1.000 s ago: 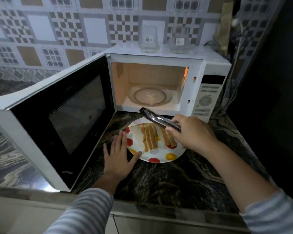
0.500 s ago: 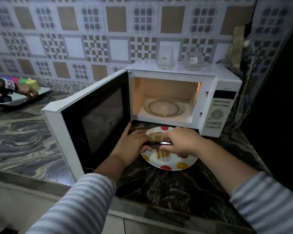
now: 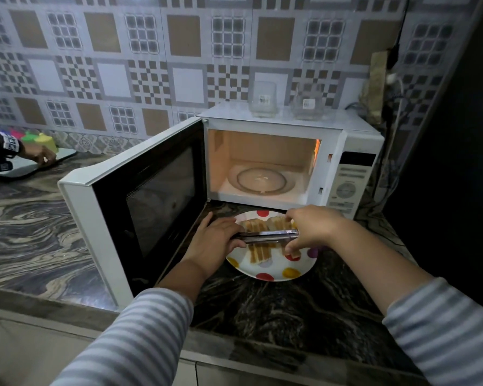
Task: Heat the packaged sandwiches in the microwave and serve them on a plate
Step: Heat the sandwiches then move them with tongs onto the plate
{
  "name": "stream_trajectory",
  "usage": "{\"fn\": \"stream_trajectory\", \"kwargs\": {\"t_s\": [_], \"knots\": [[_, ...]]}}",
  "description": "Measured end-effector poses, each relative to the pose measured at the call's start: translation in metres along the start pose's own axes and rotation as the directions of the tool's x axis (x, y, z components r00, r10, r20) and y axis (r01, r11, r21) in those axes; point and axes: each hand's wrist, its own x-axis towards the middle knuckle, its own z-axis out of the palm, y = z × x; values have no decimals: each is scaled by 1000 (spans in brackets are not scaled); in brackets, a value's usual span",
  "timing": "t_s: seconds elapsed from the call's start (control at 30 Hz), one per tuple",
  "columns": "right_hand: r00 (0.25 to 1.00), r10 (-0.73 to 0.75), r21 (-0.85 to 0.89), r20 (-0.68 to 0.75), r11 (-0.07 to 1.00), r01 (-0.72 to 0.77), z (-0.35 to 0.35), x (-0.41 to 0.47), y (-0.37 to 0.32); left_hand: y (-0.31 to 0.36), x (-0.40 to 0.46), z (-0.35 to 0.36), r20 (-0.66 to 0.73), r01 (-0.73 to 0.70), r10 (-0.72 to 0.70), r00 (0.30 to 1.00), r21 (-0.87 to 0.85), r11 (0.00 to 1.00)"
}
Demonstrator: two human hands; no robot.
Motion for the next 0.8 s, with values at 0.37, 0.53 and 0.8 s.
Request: {"fn": "stream_trajectory", "kwargs": {"t_s": [0.37,0.53,0.8], "knots": [[994,-91,141,-64,985,99,14,6,-2,7,8,2,-2,35,-35,999,-20,999],[983,-47,181,-177,980,79,29,6,-10,-2,-6,11,-69,151,-149,986,20,988],[978,144,397,-152,915,-73,91,9,-62,1,-32,62,128,609,-596,793,-132,782]]}}
